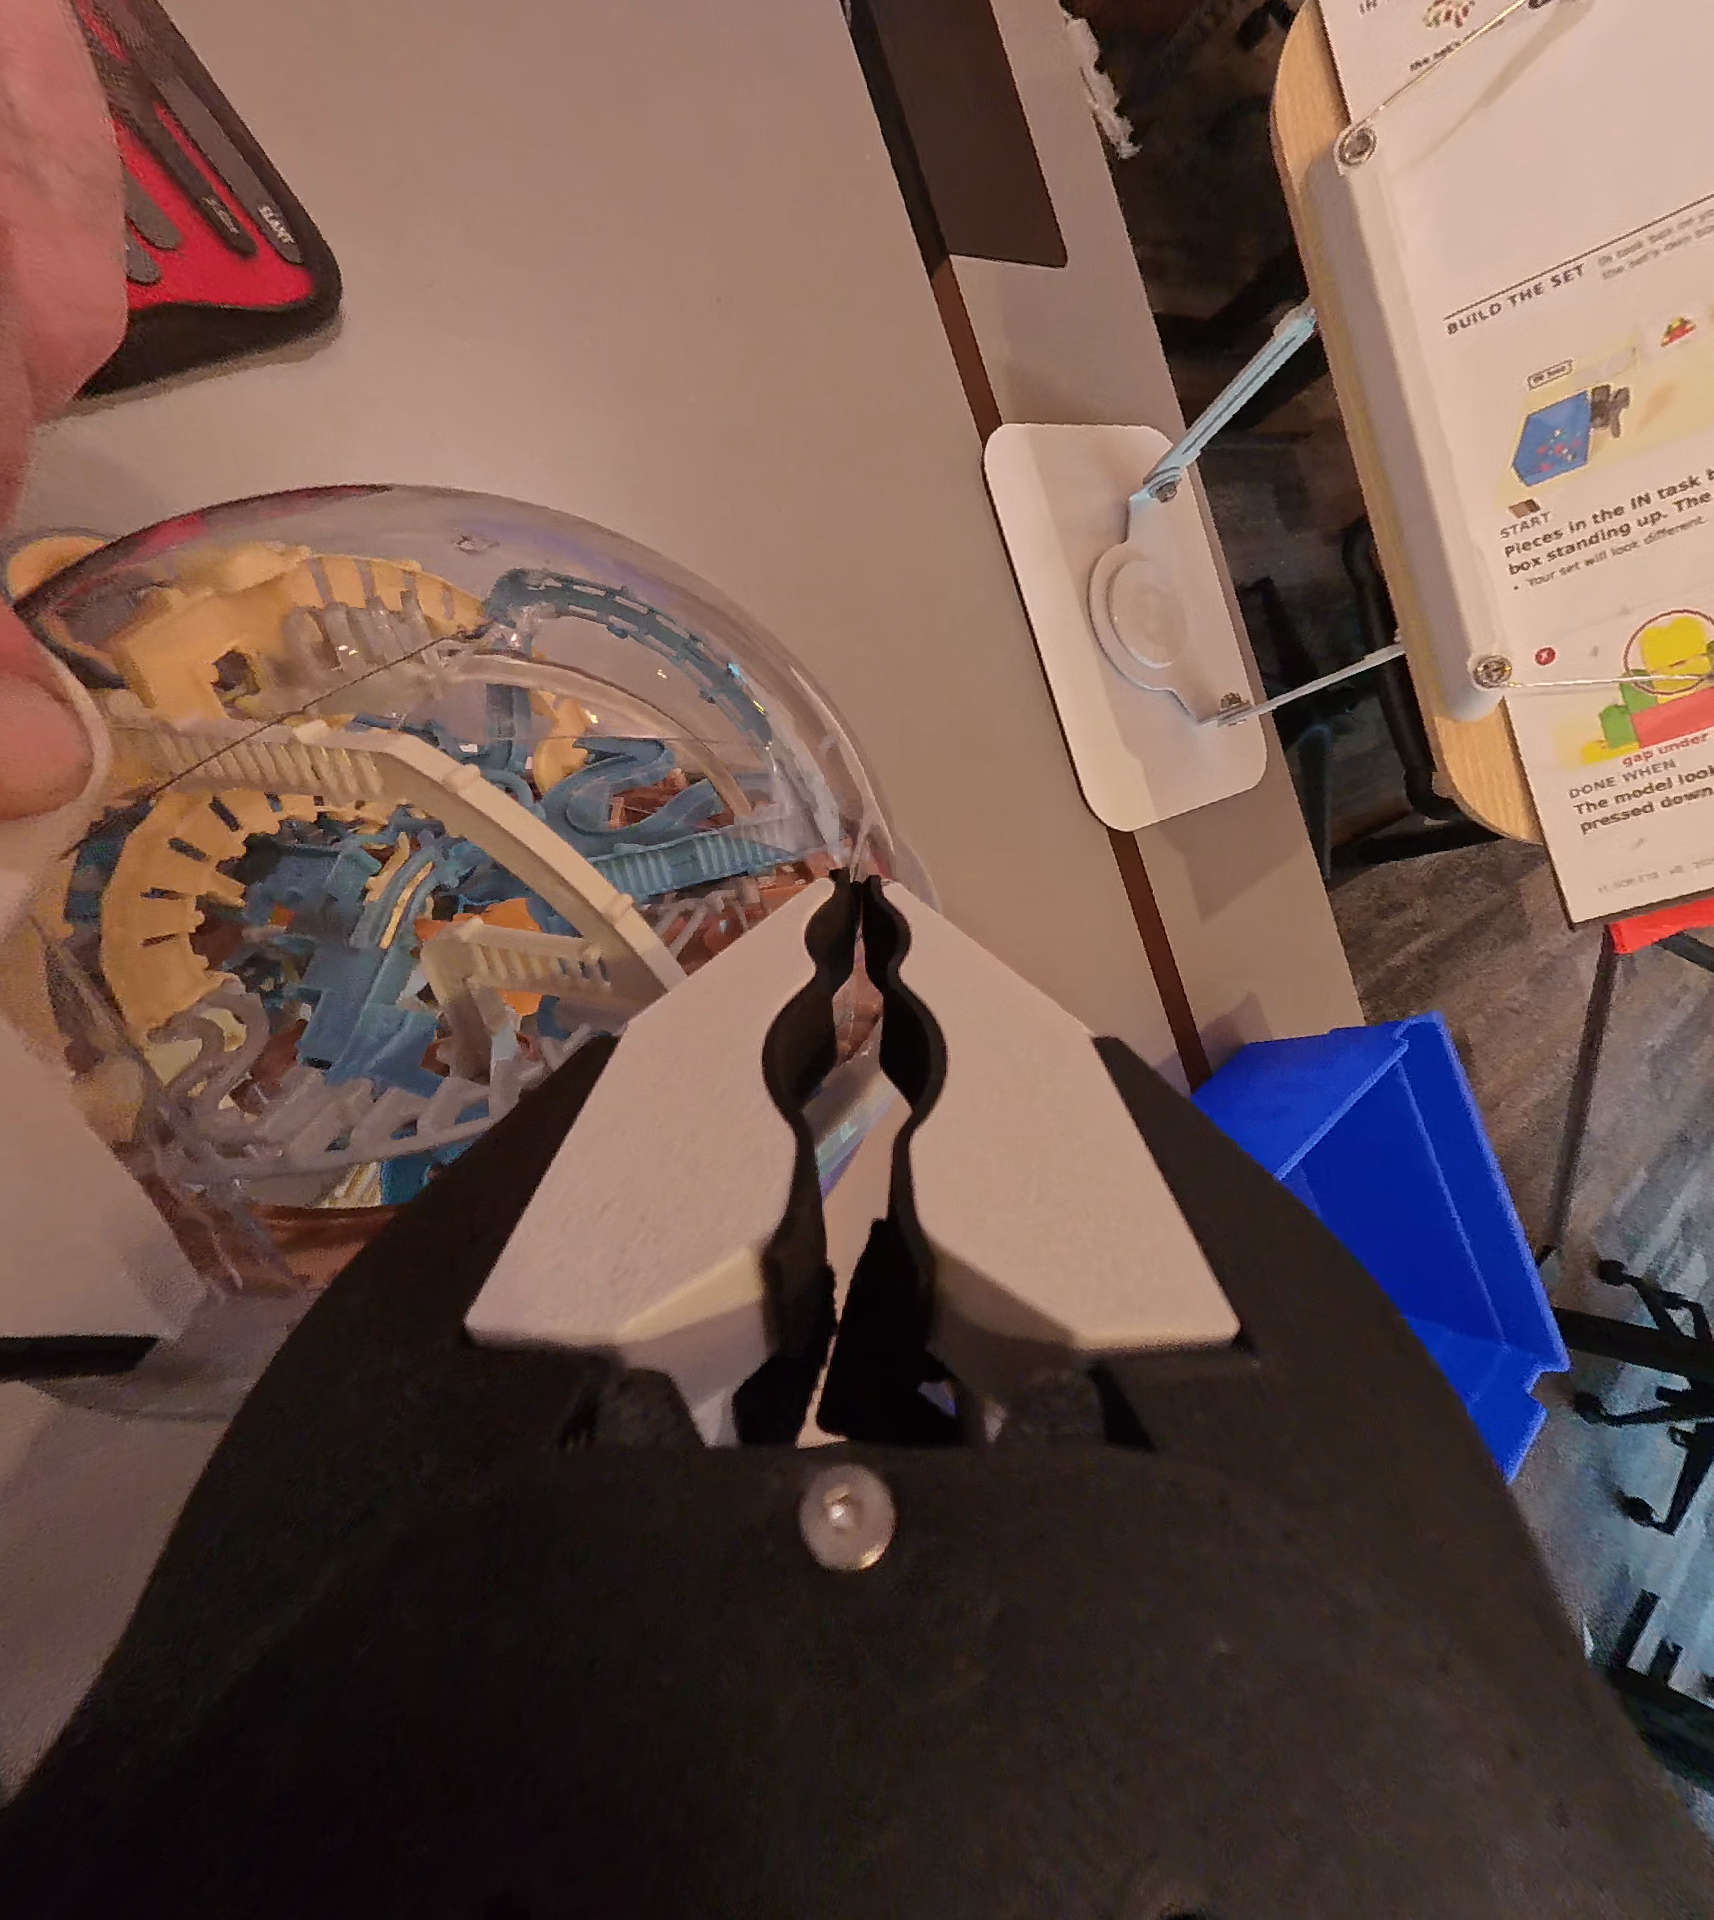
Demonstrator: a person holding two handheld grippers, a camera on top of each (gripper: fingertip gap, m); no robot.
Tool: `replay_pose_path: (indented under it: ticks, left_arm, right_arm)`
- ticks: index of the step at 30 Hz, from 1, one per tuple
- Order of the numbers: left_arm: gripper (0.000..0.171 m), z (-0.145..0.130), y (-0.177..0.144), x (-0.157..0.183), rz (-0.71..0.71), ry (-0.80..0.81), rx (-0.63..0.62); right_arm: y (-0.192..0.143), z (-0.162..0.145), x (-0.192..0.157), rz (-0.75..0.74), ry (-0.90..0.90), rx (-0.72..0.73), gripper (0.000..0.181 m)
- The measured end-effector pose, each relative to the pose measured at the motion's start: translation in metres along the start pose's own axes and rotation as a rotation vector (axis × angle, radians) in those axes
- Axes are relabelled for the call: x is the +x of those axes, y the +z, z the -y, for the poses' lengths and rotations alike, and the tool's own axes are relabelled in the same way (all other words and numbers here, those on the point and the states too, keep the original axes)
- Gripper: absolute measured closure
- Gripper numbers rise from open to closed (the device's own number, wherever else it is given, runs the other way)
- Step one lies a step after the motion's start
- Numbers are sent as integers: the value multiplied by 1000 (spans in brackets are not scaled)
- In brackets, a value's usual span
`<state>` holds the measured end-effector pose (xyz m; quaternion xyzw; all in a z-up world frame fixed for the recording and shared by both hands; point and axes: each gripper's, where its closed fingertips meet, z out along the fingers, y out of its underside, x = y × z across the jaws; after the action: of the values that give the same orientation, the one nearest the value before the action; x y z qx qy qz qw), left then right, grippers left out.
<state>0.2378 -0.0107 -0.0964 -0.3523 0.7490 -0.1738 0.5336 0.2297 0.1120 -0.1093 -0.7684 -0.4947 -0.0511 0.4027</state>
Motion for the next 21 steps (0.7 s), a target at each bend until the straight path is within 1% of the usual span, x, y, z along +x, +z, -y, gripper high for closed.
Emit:
replay_pose_path:
  ticks: [7, 11, 14, 16, 21]
  left_arm:
    - [171, 3, 2, 4, 85, 127, -20]
    - [171, 3, 4, 8, 137, 219, -54]
    - [171, 3, 7, 11, 177, 325, -98]
    - [171, 3, 8, 10, 177, 304, -94]
    - [171, 4, 10, 17, 188, 373, -111]
  right_arm:
    - [2, 1, 3, -16, 4, 8, 181]
    - [3, 2, 2, -9, 14, 23, 181]
    - [5, 3, 3, 1, 26, 26, 181]
    - [7, 2, 4, -12, 25, 22, 181]
    - [11, 7, 3, -3, 46, 45, 181]
